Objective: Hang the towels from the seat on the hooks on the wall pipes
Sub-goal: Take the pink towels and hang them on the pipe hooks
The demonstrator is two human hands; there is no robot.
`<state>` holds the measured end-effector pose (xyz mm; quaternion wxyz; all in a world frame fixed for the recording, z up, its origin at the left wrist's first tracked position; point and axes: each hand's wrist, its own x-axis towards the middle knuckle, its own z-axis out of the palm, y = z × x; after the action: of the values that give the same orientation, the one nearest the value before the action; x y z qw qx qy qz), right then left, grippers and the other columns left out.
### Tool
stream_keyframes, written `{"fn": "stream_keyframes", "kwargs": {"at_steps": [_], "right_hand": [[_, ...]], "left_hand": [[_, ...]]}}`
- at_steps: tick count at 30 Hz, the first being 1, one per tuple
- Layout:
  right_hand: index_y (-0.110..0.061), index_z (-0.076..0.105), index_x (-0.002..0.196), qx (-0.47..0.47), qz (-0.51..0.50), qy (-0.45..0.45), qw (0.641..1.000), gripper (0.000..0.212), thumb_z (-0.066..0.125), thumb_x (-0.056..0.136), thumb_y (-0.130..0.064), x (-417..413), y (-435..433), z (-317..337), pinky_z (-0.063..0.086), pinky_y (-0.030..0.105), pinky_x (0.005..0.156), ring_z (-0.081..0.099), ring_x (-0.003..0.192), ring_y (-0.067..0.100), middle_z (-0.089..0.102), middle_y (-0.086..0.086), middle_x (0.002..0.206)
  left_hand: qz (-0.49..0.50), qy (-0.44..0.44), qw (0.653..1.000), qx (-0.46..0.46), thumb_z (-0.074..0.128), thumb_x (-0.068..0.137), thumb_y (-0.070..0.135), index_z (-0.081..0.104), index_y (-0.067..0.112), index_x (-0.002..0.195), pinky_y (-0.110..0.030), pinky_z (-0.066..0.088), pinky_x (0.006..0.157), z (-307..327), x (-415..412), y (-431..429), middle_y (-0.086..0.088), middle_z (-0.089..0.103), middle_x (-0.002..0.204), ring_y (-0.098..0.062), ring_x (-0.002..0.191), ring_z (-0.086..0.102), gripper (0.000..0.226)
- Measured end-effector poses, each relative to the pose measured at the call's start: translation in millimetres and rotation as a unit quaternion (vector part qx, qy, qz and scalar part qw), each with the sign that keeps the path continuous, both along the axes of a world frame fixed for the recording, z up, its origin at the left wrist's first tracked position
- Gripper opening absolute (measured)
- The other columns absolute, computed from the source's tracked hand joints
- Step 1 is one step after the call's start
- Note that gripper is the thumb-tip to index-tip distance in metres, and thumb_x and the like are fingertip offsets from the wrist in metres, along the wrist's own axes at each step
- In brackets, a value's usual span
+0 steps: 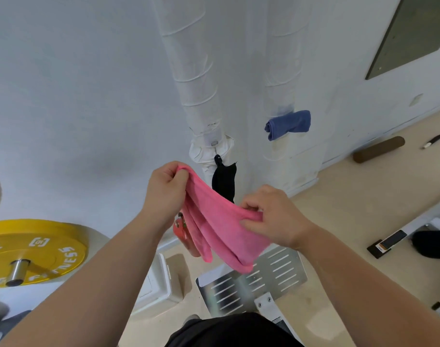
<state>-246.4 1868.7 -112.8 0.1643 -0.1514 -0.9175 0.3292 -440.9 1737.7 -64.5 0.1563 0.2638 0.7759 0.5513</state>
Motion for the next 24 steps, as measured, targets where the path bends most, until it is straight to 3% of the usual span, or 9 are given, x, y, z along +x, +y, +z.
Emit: {"fn": "stream_keyframes", "kwargs": {"at_steps": [4,6,9,12,15,18,22,24], "right_hand": [[-0.049,0.049,0.069,-0.004,-0.015,-0.05,0.999,0.037,0.08,0.078,-0.033,9,20,3,0.039,0.025,0.07,0.048,0.08,0.006,0.057,-0.008,0.071],[-0.049,0.054,0.073,-0.017,-0.029,-0.069,0.997,0.031,0.078,0.081,-0.032,15,28,5,0.04,0.024,0.072,0.052,0.083,0.007,0.062,-0.007,0.078],[-0.041,0.061,0.086,-0.05,-0.036,-0.079,0.995,0.021,0.069,0.09,-0.021,25,34,3,0.047,0.027,0.074,0.059,0.083,0.007,0.068,-0.01,0.084],[-0.032,0.055,0.094,-0.117,-0.074,-0.026,0.99,0.029,0.056,0.093,-0.003,34,36,1,0.047,0.028,0.065,0.056,0.069,0.013,0.063,-0.01,0.081],[-0.024,0.07,0.094,-0.089,-0.08,-0.001,0.993,0.041,0.047,0.086,0.01,35,40,0,0.042,0.015,0.074,0.058,0.081,0.007,0.065,-0.007,0.089],[-0.016,0.077,0.102,-0.027,-0.063,-0.063,0.996,0.04,0.046,0.087,0.002,33,46,3,0.038,0.01,0.078,0.058,0.089,0.013,0.064,-0.001,0.096],[-0.007,0.07,0.076,-0.006,-0.036,-0.116,0.993,0.026,0.049,0.087,-0.017,34,49,7,0.042,0.034,0.071,0.053,0.075,0.017,0.058,0.004,0.081],[-0.013,0.06,0.064,-0.039,-0.047,-0.081,0.995,0.022,0.062,0.084,-0.022,39,49,10,0.04,0.029,0.066,0.051,0.07,0.016,0.054,0.002,0.075]], "left_hand": [[0.013,-0.008,1.0,0.014,0.044,0.091,0.002,0.072,0.009,0.085,-0.028,0.047,0.068,3,-21,8,-0.001,0.066,0.079,-0.012,0.073,0.058,0.03],[0.012,-0.014,1.0,0.02,0.043,0.091,0.003,0.073,0.009,0.089,-0.03,0.048,0.072,3,-30,11,-0.002,0.068,0.084,-0.014,0.078,0.06,0.031],[0.01,-0.026,0.999,0.027,0.045,0.094,0.006,0.074,0.015,0.091,-0.032,0.051,0.079,2,-39,14,-0.002,0.072,0.09,-0.016,0.085,0.064,0.031],[0.013,-0.031,0.999,0.043,0.046,0.097,0.005,0.074,0.02,0.09,-0.028,0.052,0.079,2,-43,15,0.0,0.073,0.092,-0.014,0.088,0.066,0.033],[0.016,-0.028,0.998,0.049,0.047,0.098,0.005,0.074,0.023,0.09,-0.026,0.051,0.078,2,-46,17,0.0,0.073,0.095,-0.014,0.089,0.067,0.033],[0.016,-0.027,0.998,0.048,0.048,0.098,0.007,0.074,0.023,0.093,-0.029,0.053,0.084,1,-47,20,-0.001,0.074,0.1,-0.017,0.095,0.067,0.032],[0.026,-0.039,0.998,0.047,0.047,0.099,0.01,0.074,0.021,0.094,-0.029,0.054,0.082,-2,-44,24,-0.003,0.074,0.099,-0.017,0.094,0.067,0.03],[0.037,-0.044,0.997,0.042,0.048,0.1,0.011,0.073,0.019,0.097,-0.028,0.053,0.079,-5,-46,24,-0.005,0.074,0.101,-0.018,0.094,0.066,0.027]]}}
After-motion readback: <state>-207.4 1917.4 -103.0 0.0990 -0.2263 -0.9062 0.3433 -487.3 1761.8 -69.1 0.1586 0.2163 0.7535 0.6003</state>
